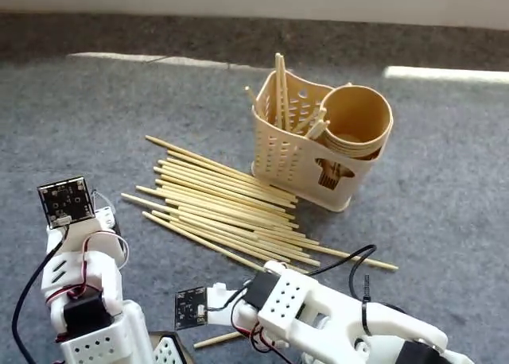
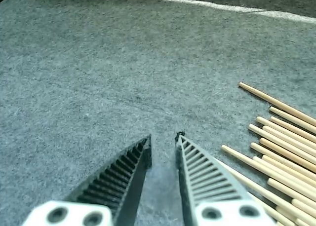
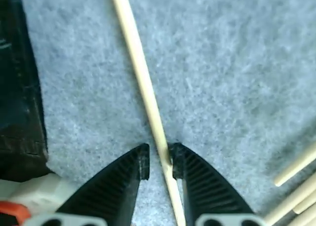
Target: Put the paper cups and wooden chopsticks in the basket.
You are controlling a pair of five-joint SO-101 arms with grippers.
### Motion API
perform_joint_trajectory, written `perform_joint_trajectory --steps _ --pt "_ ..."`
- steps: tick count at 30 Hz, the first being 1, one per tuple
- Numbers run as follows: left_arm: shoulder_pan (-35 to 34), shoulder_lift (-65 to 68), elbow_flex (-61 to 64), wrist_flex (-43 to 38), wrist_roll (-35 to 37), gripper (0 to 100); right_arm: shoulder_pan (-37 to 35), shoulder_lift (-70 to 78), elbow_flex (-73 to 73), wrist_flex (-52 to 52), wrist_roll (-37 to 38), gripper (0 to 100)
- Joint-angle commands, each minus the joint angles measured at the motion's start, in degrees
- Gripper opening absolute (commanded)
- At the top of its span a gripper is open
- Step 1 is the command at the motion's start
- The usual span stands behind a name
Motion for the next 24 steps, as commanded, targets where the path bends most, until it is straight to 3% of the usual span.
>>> perform_joint_trajectory --steps 1,4,9,19,24 --pt "0.8 -0.1 -0.4 -1.3 0.2 10 0.6 0.9 0.7 -0.7 0.4 15.5" --pt "0.8 -0.1 -0.4 -1.3 0.2 10 0.6 0.9 0.7 -0.7 0.4 14.0" --pt "0.8 -0.1 -0.4 -1.3 0.2 10 0.7 0.9 0.8 -4.3 0.4 1.7" --pt "0.9 -0.1 -0.4 -1.3 0.2 10 1.3 0.0 0.1 -2.4 0.0 0.5" --pt "0.9 -0.1 -0.4 -1.3 0.2 10 6.0 -7.1 -5.9 1.9 0.0 0.5"
